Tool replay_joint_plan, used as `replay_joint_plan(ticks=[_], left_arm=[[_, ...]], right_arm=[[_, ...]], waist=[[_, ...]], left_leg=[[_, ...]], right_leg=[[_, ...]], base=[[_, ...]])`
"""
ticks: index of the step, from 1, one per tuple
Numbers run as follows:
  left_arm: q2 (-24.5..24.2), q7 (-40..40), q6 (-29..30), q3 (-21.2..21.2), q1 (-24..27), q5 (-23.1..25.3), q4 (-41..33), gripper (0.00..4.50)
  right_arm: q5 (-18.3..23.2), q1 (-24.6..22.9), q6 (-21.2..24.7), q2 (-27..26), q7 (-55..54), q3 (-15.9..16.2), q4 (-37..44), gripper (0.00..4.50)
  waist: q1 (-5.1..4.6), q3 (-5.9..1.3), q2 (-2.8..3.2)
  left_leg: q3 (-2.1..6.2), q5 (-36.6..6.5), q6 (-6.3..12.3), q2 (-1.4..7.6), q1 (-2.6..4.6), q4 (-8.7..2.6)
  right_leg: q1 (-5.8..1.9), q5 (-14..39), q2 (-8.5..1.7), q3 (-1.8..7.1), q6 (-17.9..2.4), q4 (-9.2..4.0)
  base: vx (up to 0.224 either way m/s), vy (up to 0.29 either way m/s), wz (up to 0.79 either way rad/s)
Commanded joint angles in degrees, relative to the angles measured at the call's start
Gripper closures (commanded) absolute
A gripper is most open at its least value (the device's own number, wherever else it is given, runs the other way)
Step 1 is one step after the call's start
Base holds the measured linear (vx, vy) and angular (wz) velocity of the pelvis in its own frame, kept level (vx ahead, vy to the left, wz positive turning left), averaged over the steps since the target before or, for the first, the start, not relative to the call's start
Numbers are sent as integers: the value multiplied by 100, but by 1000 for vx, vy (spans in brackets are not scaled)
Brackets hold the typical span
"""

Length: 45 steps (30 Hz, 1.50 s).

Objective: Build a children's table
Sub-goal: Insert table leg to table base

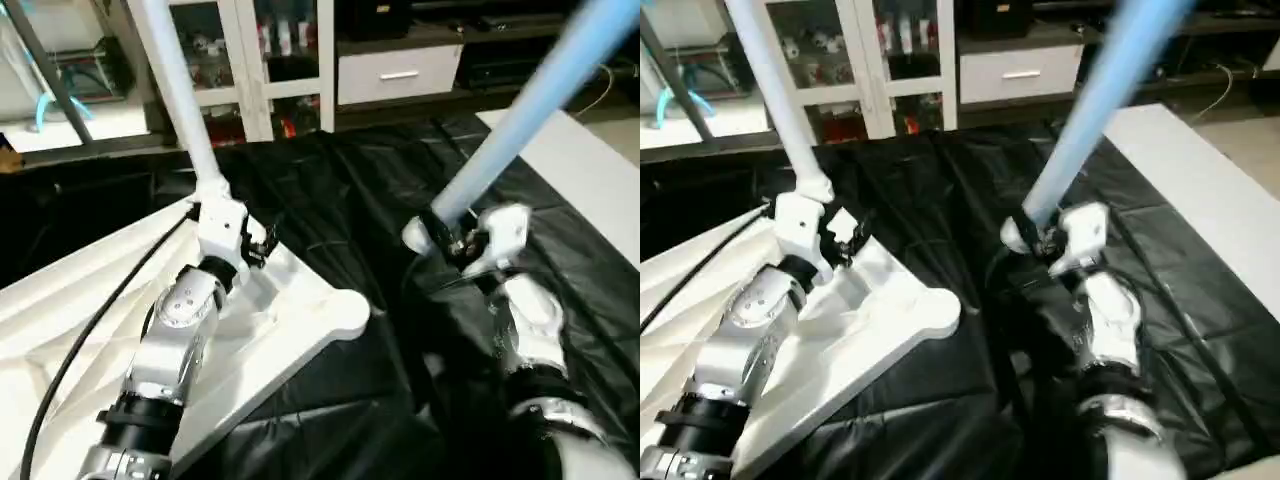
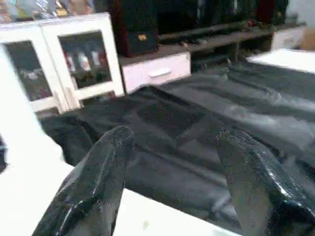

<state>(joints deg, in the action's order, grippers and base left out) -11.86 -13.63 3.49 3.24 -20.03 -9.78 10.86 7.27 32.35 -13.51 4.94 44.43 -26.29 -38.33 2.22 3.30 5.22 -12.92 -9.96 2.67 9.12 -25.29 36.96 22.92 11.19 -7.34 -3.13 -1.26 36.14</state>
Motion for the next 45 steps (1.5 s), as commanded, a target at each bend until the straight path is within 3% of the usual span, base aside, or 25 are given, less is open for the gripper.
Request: replay_joint_plan(ticks=[1,3,4,5,8,9,10,11,12,15,17,19,21,24,27,29,31,34,36,39,41,43,44,45], left_arm=[[-21,0,-19,-117,24,-62,-224,139],[-48,-223,56,-3,48,-122,-521,139],[-74,-315,101,38,54,-148,-643,139],[-94,-375,132,63,58,-166,-723,139],[-119,-480,120,139,-2,-151,-927,139],[-131,-517,93,148,-37,-151,-997,139],[-131,-517,93,148,-37,-151,-997,139],[-141,-501,87,128,-124,-138,-1054,139],[-138,-468,109,99,-208,-133,-1120,139],[-124,-477,182,69,-326,-202,-1211,139],[-86,-618,378,66,-473,-398,-1407,139],[-69,-844,589,109,-562,-652,-1592,139],[-117,-1093,686,197,-496,-746,-1570,139],[-174,-1128,668,229,-384,-634,-1396,139],[-178,-1129,668,230,-380,-627,-1389,139],[-429,-1276,744,366,-140,-354,-1204,139],[-480,-1373,926,365,-56,-470,-1322,139],[-324,-1308,1128,147,-165,-798,-1490,139],[-202,-1179,1189,19,-301,-918,-1504,139],[-115,-1097,1264,-49,-446,-992,-1496,139],[-201,-1102,1201,45,-415,-781,-1401,139],[-159,-897,1177,-9,-433,-620,-1311,139],[120,-634,1305,-179,-599,-801,-1381,139],[197,-595,1345,-199,-651,-861,-1419,139]], right_arm=[[1059,129,1584,72,334,66,1261,267],[2542,171,3681,569,844,335,2477,267],[3069,154,4271,861,1085,461,2782,268],[3420,136,4628,1067,1251,553,2963,268],[4277,-48,5656,1847,1926,739,3206,268],[4581,-193,6014,2115,2112,760,3370,268],[4581,-193,6014,2115,2112,760,3370,268],[4853,-329,6342,2392,2307,752,3510,268],[5096,-437,6820,2559,2388,602,3715,268],[5357,-479,7228,2663,2379,394,3816,268],[5968,-461,7844,2742,2095,25,3892,268],[6529,-410,8163,2789,1828,-198,3847,268],[7502,-417,8347,2926,1607,-253,3703,268],[8014,-536,8462,3060,1603,-201,3703,268],[8020,-540,8469,3060,1605,-201,3705,268],[8175,-678,8776,3003,1581,-307,3776,268],[8370,-691,8837,2935,1340,-409,3775,268],[8641,-778,8622,2914,907,-337,3876,268],[8521,-802,8383,2843,641,-253,3978,268],[7489,-681,7744,2507,34,-91,4069,268],[6787,-680,7362,2347,-126,103,4223,268],[5967,-725,6988,2369,-359,544,4398,268],[5757,-673,6706,2295,-636,748,4410,268],[5807,-656,6654,2250,-651,754,4421,268]], waist=[[40,-497,-128],[152,-491,-192],[209,-510,-179],[266,-481,-156],[294,-473,-261],[312,-478,-256],[309,-479,-271],[284,-473,-318],[282,-486,-347],[242,-471,-394],[248,-460,-408],[285,-464,-421],[296,-460,-436],[286,-453,-452],[286,-464,-446],[296,-458,-433],[287,-457,-448],[314,-453,-445],[329,-447,-445],[291,-444,-468],[260,-446,-473],[258,-458,-464],[254,-464,-483],[254,-464,-483]], left_leg=[[303,-988,772,429,330,-558],[291,-1156,498,431,380,-575],[289,-1166,406,449,398,-569],[274,-1402,65,435,418,-604],[268,-1638,-317,404,429,-634],[275,-1683,-381,413,445,-638],[283,-1770,-502,408,451,-652],[275,-1811,-561,408,441,-660],[296,-1749,-592,391,418,-657],[285,-1662,-542,363,366,-651],[285,-1640,-501,364,366,-629],[274,-1419,-433,349,389,-590],[266,-1357,-397,349,381,-584],[262,-1358,-383,362,356,-598],[260,-1295,-431,368,357,-611],[264,-1285,-444,366,358,-626],[261,-1318,-482,363,360,-634],[248,-1429,-618,375,394,-639],[259,-1536,-707,380,393,-651],[270,-1572,-849,372,356,-685],[262,-1583,-900,357,353,-683],[275,-1528,-892,370,349,-685],[261,-1444,-903,373,355,-682],[261,-1444,-903,373,355,-682]], right_leg=[[-141,400,-66,71,-1040,-317],[-138,840,-98,102,-880,-362],[-125,918,-120,104,-830,-353],[-87,1305,-109,124,-635,-399],[-57,1438,-138,175,-463,-440],[-48,1431,-147,182,-439,-448],[-44,1406,-139,195,-393,-458],[-31,1373,-127,201,-389,-460],[-85,1225,-137,200,-396,-445],[-97,1216,-160,208,-448,-452],[-94,1478,-201,218,-502,-494],[-80,1473,-223,223,-595,-501],[-86,1522,-211,208,-619,-508],[-101,1698,-196,207,-486,-536],[-91,1624,-184,204,-459,-525],[-82,1548,-174,203,-465,-523],[-77,1602,-177,207,-437,-524],[-39,1674,-192,208,-508,-527],[-38,1762,-204,205,-479,-531],[-32,1752,-194,197,-344,-525],[-25,1765,-188,202,-269,-536],[-40,1675,-181,211,-224,-525],[-45,1514,-169,219,-219,-509],[-45,1514,-169,219,-219,-509]], base=[[0,0,0],[0,0,0],[0,0,0],[0,0,0],[0,0,0],[0,0,0],[0,0,0],[0,0,0],[0,0,0],[0,0,0],[0,0,0],[0,0,0],[0,0,0],[0,0,0],[0,0,0],[0,0,0],[0,0,0],[0,0,0],[0,0,0],[0,0,0],[0,0,0],[0,0,0],[0,0,0],[0,0,0]])
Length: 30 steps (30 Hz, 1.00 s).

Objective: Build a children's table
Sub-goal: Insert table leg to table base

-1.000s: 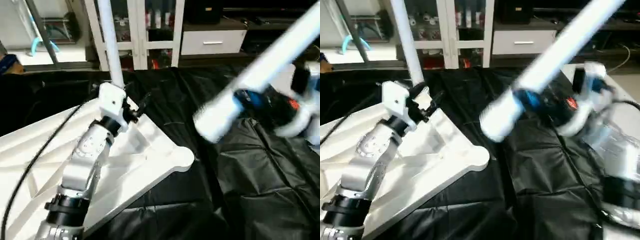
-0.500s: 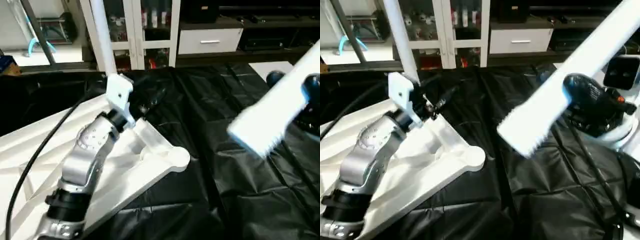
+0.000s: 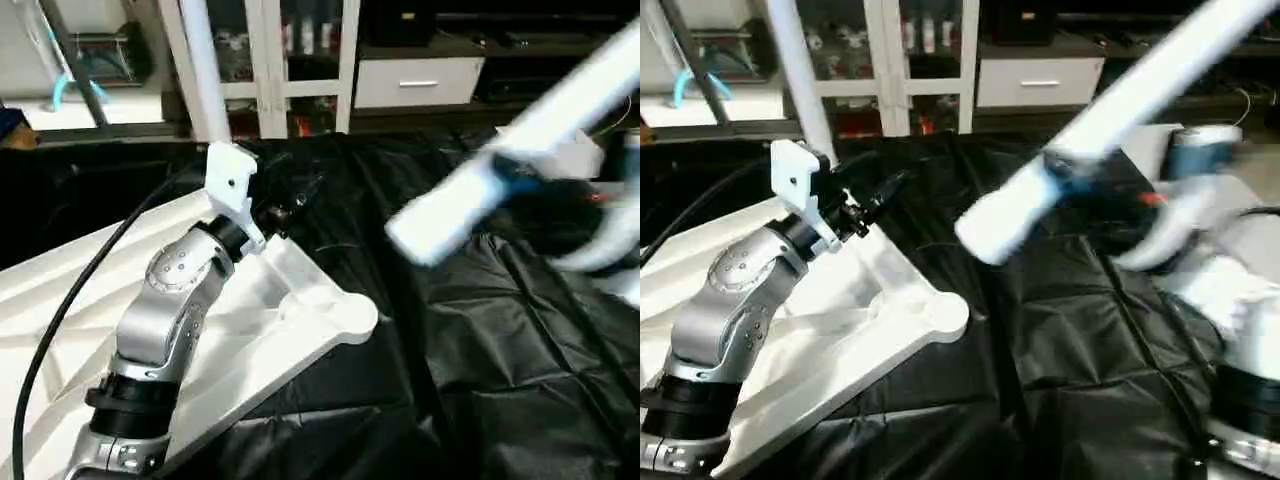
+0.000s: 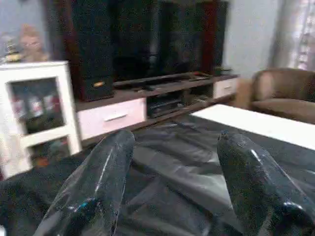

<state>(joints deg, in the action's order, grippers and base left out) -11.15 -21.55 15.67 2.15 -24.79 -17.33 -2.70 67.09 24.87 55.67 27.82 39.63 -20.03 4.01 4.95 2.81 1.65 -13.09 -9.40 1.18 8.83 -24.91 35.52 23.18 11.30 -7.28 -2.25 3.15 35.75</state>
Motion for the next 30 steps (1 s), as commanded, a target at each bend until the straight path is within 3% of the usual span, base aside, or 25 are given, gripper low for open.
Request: replay_joint_plan(ticks=[1,3,5,11,16,22,23,24,25,26,27,29,30], left_arm=[[167,170,167,-18,-217,-105,-103,139],[169,79,182,191,-255,6,-131,139],[225,-28,242,471,-254,76,-187,139],[212,-385,578,1113,-26,207,-480,139],[242,-594,750,1210,28,-116,-760,139],[113,-358,581,1018,17,256,-516,139],[-26,-268,477,859,30,448,-362,139],[-26,-268,477,859,30,448,-362,139],[-365,-407,346,748,127,592,-218,139],[-563,-559,313,695,205,604,-165,139],[-563,-559,313,695,205,604,-165,139],[-959,-1500,846,598,568,-116,-334,113],[-1014,-1644,921,613,623,-213,-381,106]], right_arm=[[-50,136,-259,-126,-250,83,177,268],[47,191,-238,-218,-359,77,180,268],[-166,212,-354,-270,-333,210,245,268],[-359,346,-593,-517,-351,293,230,268],[-453,358,-703,-537,-374,387,178,268],[-667,406,-824,-559,-339,408,146,268],[-946,418,-1065,-515,-363,445,77,268],[-946,418,-1065,-515,-363,445,77,268],[-1737,424,-1751,-434,-493,642,-153,268],[-2139,433,-2138,-419,-574,728,-306,268],[-2139,433,-2138,-419,-574,728,-306,268],[-2777,413,-2926,-513,-615,900,-650,268],[-2822,407,-2993,-529,-606,919,-682,268]], waist=[[-7,-426,-108],[8,-423,-114],[15,-430,-104],[-8,-427,-105],[-11,-424,-107],[-9,-433,-119],[-9,-436,-111],[-9,-436,-111],[2,-438,-130],[1,-436,-123],[-45,-433,-113],[-35,-439,-121],[-34,-446,-108]], left_leg=[[261,-1491,-668,390,340,-516],[255,-1462,-557,383,337,-509],[264,-1225,-455,396,299,-522],[249,-1185,-359,387,288,-514],[244,-1179,-344,390,302,-514],[246,-1101,-345,390,303,-512],[243,-1088,-358,387,306,-508],[243,-1088,-358,387,306,-508],[249,-1081,-395,385,304,-504],[248,-1092,-440,381,300,-505],[236,-1144,-521,358,302,-519],[222,-1116,-519,353,328,-515],[224,-1088,-507,352,333,-511]], right_leg=[[-68,1334,-183,139,-811,-480],[-58,1247,-161,139,-855,-485],[-112,886,-140,119,-885,-437],[-135,803,-145,122,-998,-440],[-138,856,-137,127,-1033,-442],[-148,716,-128,121,-1004,-430],[-139,721,-127,123,-969,-429],[-139,721,-127,123,-969,-429],[-129,812,-138,116,-933,-427],[-109,903,-139,112,-885,-441],[-116,997,-121,114,-830,-430],[-90,894,-121,116,-920,-412],[-87,846,-118,112,-961,-389]], base=[[0,0,0],[0,0,0],[0,0,0],[0,0,0],[0,0,0],[0,0,0],[0,0,0],[0,0,0],[0,0,0],[0,0,0],[0,0,0],[0,0,0],[0,0,0]])
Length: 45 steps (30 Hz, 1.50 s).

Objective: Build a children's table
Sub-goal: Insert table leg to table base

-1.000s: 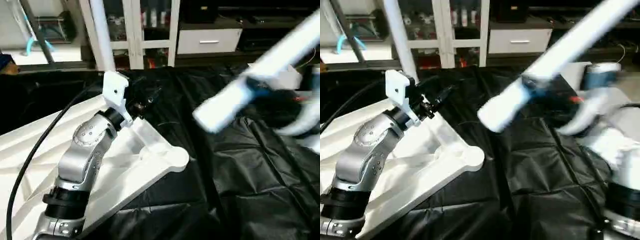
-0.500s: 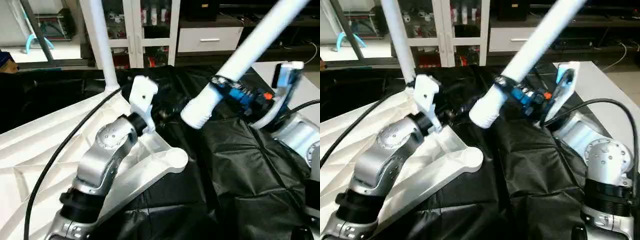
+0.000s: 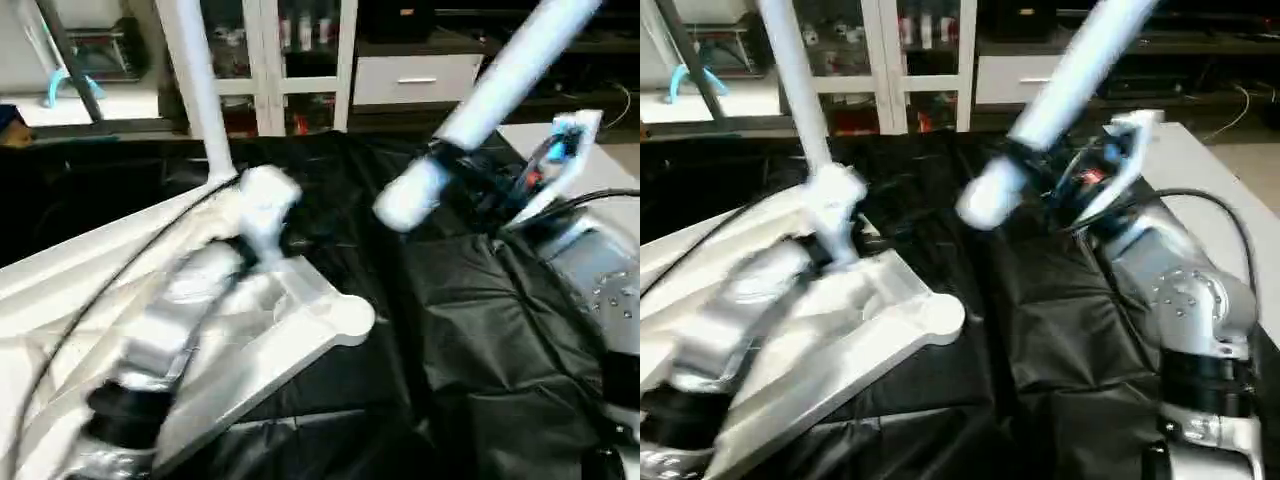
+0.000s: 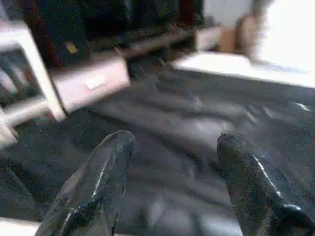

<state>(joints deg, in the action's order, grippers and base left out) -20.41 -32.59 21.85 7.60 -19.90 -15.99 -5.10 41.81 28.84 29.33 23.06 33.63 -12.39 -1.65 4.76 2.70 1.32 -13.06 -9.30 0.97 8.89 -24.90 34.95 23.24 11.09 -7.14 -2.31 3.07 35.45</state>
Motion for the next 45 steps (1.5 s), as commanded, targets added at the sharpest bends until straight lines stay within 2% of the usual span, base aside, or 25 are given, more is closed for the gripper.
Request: replay_joint_plan(ticks=[1,2,3,4,5,7,8,10,16,17,20,21,22,24,26,30,31,32,34,38,40,41,42,44,45], left_arm=[[-155,-717,393,87,202,-467,-198,106],[-320,-1030,466,241,351,-523,-219,106],[-492,-1287,451,462,479,-449,-192,85],[-651,-1482,468,691,580,-353,-155,85],[-786,-1632,569,879,656,-320,-150,64],[-953,-1757,722,1097,722,-283,-209,64],[-1051,-1694,882,1203,767,-190,-294,57],[-1087,-1423,1333,1207,800,-153,-445,57],[-1180,-1085,1632,1213,896,131,-802,52],[-1284,-1109,1633,1288,923,220,-878,52],[-1292,-1081,1856,1135,943,9,-1168,52],[-1268,-1041,2028,1006,936,-141,-1341,52],[-1247,-986,2194,849,921,-281,-1511,52],[-1254,-905,2411,519,927,-465,-1769,52],[-1246,-859,2391,385,973,-478,-1832,52],[-1168,-500,2009,403,1239,-59,-1798,52],[-989,-223,1990,316,1410,-29,-1907,52],[-879,-107,2100,213,1465,-129,-2028,52],[-777,-25,2234,73,1517,-283,-2183,52],[-697,65,2452,-225,1665,-543,-2547,52],[-742,79,2451,-232,1775,-496,-2564,52],[-753,140,2477,-204,1937,-426,-2626,52],[-754,194,2543,-203,2086,-398,-2690,52],[-745,211,2746,-247,2217,-532,-2818,52],[-759,210,2813,-238,2285,-571,-2888,52]], right_arm=[[-350,3,-442,-74,5,178,-154,268],[-527,-27,-651,-101,55,298,-270,268],[-673,-61,-796,-121,123,434,-342,268],[-799,-97,-894,-133,182,577,-382,268],[-940,-131,-987,-136,262,727,-395,268],[-1070,-186,-1041,-122,391,921,-332,268],[-1195,-242,-1160,-149,484,1053,-272,268],[-1211,-286,-1189,-225,485,1096,-189,268],[-1469,-283,-1561,-382,522,1224,-301,268],[-1498,-265,-1658,-430,533,1250,-364,268],[-1616,-233,-1816,-433,550,1292,-436,268],[-1624,-217,-1845,-451,548,1269,-448,268],[-1615,-196,-1848,-471,556,1239,-449,268],[-1652,-192,-1927,-485,624,1228,-442,268],[-1647,-220,-1935,-504,636,1221,-425,268],[-1628,-355,-1966,-576,651,1262,-373,268],[-1604,-412,-1978,-652,646,1294,-354,268],[-1621,-413,-2001,-688,642,1311,-372,268],[-1650,-384,-2031,-746,636,1344,-426,268],[-1665,-220,-2013,-914,697,1407,-562,268],[-1718,-166,-2041,-943,724,1459,-623,268],[-1756,-131,-2051,-953,744,1480,-663,268],[-1773,-91,-2038,-973,744,1481,-703,268],[-1775,-61,-2008,-982,757,1467,-729,268],[-1775,-58,-1997,-974,774,1463,-737,268]], waist=[[-20,-446,-62],[-30,-439,-68],[-32,-438,-96],[-9,-443,-80],[-6,-430,-72],[-5,-419,-63],[-1,-407,-62],[-26,-408,-65],[-43,-382,-109],[-44,-381,-98],[-72,-386,-118],[-85,-395,-106],[-92,-391,-124],[-109,-397,-123],[-110,-384,-119],[-103,-381,-119],[-94,-383,-122],[-89,-383,-147],[-74,-388,-143],[-44,-364,-271],[-48,-351,-289],[-46,-356,-323],[-42,-355,-309],[-38,-358,-351],[-8,-361,-350]], left_leg=[[215,-1028,-423,346,346,-454],[209,-993,-379,345,340,-457],[199,-965,-296,346,334,-455],[206,-969,-261,351,346,-448],[203,-1017,-180,359,345,-457],[204,-1101,-191,368,352,-473],[212,-1237,-263,395,370,-500],[218,-1281,-310,394,365,-509],[227,-1554,-388,384,365,-517],[234,-1583,-378,384,367,-519],[241,-1557,-376,379,358,-525],[237,-1519,-381,383,366,-520],[235,-1488,-359,378,361,-519],[230,-1393,-301,369,351,-504],[233,-1419,-268,367,347,-502],[250,-1516,-262,382,346,-510],[254,-1538,-297,391,354,-519],[250,-1544,-299,394,354,-522],[255,-1566,-330,399,354,-529],[257,-1596,-290,399,342,-526],[253,-1676,-366,396,358,-542],[255,-1689,-393,405,361,-541],[263,-1699,-424,410,358,-548],[246,-1710,-505,412,383,-556],[248,-1766,-555,415,406,-559]], right_leg=[[-90,706,-103,114,-1028,-334],[-93,600,-86,117,-1057,-334],[-98,521,-83,116,-1108,-333],[-96,524,-99,117,-1125,-330],[-99,568,-99,127,-1111,-330],[-93,656,-98,134,-1096,-339],[-94,708,-106,138,-1118,-350],[-110,655,-101,140,-1143,-311],[-123,1066,-130,168,-1050,-380],[-119,1122,-133,173,-1026,-395],[-132,1084,-119,168,-1027,-381],[-134,972,-118,164,-1092,-355],[-136,930,-110,162,-1119,-362],[-147,782,-97,155,-1222,-342],[-148,805,-100,153,-1250,-355],[-155,903,-99,159,-1145,-373],[-149,870,-99,161,-1125,-373],[-149,856,-97,160,-1127,-376],[-150,830,-104,156,-1165,-365],[-155,1044,-130,155,-1161,-363],[-114,1205,-95,160,-1023,-393],[-117,1209,-94,158,-995,-385],[-120,1208,-99,158,-963,-378],[-93,1163,-78,166,-880,-378],[-84,1191,-80,163,-869,-374]], base=[[0,0,0],[0,0,0],[0,0,0],[0,0,0],[0,0,0],[0,0,0],[0,0,0],[0,0,0],[0,0,0],[0,0,0],[0,0,0],[0,0,0],[0,0,0],[0,0,0],[0,0,0],[0,0,0],[0,0,0],[0,0,0],[0,0,0],[0,0,0],[0,0,0],[0,0,0],[0,0,0],[0,0,0],[0,0,0]])
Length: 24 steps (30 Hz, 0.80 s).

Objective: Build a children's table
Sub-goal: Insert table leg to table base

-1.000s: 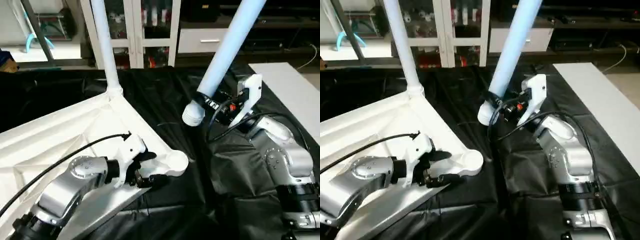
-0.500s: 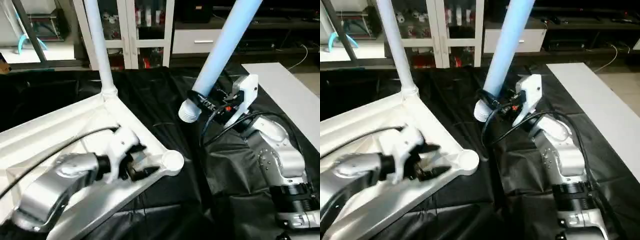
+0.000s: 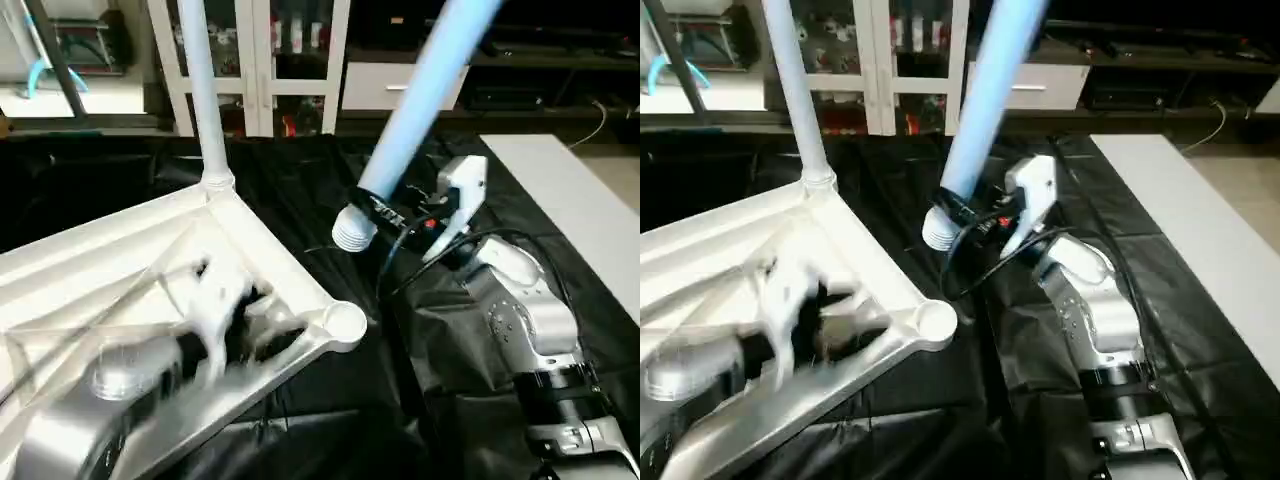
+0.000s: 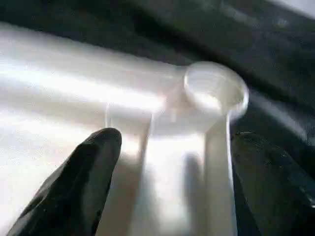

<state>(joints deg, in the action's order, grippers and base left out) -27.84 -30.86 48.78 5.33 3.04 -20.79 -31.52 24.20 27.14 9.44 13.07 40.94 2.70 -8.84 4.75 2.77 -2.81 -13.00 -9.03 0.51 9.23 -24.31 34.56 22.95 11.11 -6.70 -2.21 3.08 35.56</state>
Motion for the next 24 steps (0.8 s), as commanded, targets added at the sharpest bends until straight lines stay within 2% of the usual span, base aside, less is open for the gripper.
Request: replay_joint_plan(ticks=[1,2,4,6,7,8,9,10,11,12,13,14,15,16,17,18,19,20,21,24], left_arm=[[-57,38,210,9,68,-139,-329,52],[-130,43,344,93,164,-167,-421,52],[-172,77,376,232,178,-106,-384,52],[-144,118,361,285,151,-54,-323,52],[-38,201,269,439,-32,124,-82,52],[-26,207,263,454,-56,139,-54,52],[27,240,213,595,-187,270,104,52],[27,240,213,595,-187,270,104,52],[-4,221,112,731,-273,408,226,52],[-45,197,34,855,-351,507,339,52],[-80,164,-21,926,-387,541,375,52],[-101,122,-45,971,-412,534,372,52],[-105,98,-41,986,-425,512,357,52],[-117,89,-45,1006,-441,489,318,52],[-175,141,-48,1079,-495,605,350,52],[-260,158,-122,1167,-525,763,442,52],[-310,160,-174,1225,-544,873,510,52],[-363,193,-266,1278,-562,1023,641,52],[-534,179,-476,1396,-575,1284,809,52],[-732,105,-679,1529,-575,1489,899,52]], right_arm=[[-22,117,-10,34,71,-44,-44,268],[-23,103,-4,65,120,-43,-65,268],[-17,94,12,88,169,-37,-90,268],[-21,104,14,90,186,-26,-109,268],[-25,184,11,79,206,-22,-179,268],[-25,196,10,77,209,-24,-192,268],[-59,235,-25,89,238,-25,-252,268],[-59,235,-25,89,238,-25,-252,268],[-91,248,-77,98,264,-24,-305,268],[-136,262,-141,101,277,-30,-372,268],[-162,260,-171,101,262,-43,-393,268],[-168,249,-177,100,234,-64,-390,268],[-165,241,-173,99,215,-79,-381,268],[-142,215,-156,92,183,-116,-341,268],[-127,174,-153,89,155,-151,-308,268],[-133,142,-160,89,151,-148,-283,268],[-140,126,-167,89,153,-144,-274,268],[-140,91,-161,86,142,-140,-230,268],[-144,42,-159,87,120,-136,-166,268],[-146,22,-172,93,110,-157,-153,268]], waist=[[8,-363,76],[34,-354,9],[48,-345,-65],[56,-341,-56],[58,-345,-77],[48,-344,-77],[64,-357,-47],[54,-359,-73],[58,-355,-60],[52,-354,-8],[58,-352,-23],[64,-349,-14],[71,-355,9],[70,-364,-10],[82,-368,115],[65,-370,52],[71,-379,41],[81,-377,92],[72,-376,78],[65,-378,80]], left_leg=[[240,-1817,-536,380,361,-520],[238,-1840,-575,387,361,-527],[226,-1821,-615,382,362,-529],[234,-1866,-654,378,352,-536],[242,-1897,-690,376,344,-537],[240,-1964,-730,367,352,-532],[260,-1979,-770,367,341,-536],[256,-1957,-774,367,343,-531],[260,-1965,-770,362,339,-530],[253,-2047,-799,358,364,-528],[255,-2125,-809,362,375,-528],[262,-2256,-847,359,378,-530],[276,-2269,-872,361,371,-537],[279,-2212,-880,368,369,-542],[293,-2222,-914,362,381,-545],[279,-2240,-908,361,388,-539],[278,-2222,-893,355,387,-531],[287,-2148,-860,349,365,-533],[288,-2132,-841,352,355,-532],[294,-2151,-813,361,342,-539]], right_leg=[[-36,1183,-117,156,-860,-396],[-40,1152,-111,156,-843,-397],[-31,1083,-90,163,-772,-394],[-37,1143,-96,168,-720,-396],[-46,1193,-104,168,-677,-399],[-24,1255,-101,175,-651,-413],[-51,1258,-121,176,-645,-404],[-45,1190,-112,173,-647,-407],[-47,1188,-116,175,-656,-410],[-21,1205,-98,176,-643,-428],[-15,1261,-101,176,-643,-441],[-9,1356,-105,179,-654,-447],[-26,1335,-110,177,-666,-430],[-40,1168,-103,167,-716,-407],[-32,1098,-100,169,-730,-386],[-26,1017,-74,159,-731,-411],[-37,983,-77,159,-742,-398],[-53,930,-89,166,-751,-385],[-63,929,-93,166,-749,-400],[-75,997,-105,162,-795,-398]], base=[[0,0,0],[0,0,0],[0,0,0],[0,0,0],[0,0,0],[0,0,0],[0,0,0],[0,0,0],[0,0,0],[0,0,0],[0,0,0],[0,0,0],[0,0,0],[0,0,0],[0,0,0],[0,0,0],[0,0,0],[0,0,0],[0,0,0],[0,0,0]])
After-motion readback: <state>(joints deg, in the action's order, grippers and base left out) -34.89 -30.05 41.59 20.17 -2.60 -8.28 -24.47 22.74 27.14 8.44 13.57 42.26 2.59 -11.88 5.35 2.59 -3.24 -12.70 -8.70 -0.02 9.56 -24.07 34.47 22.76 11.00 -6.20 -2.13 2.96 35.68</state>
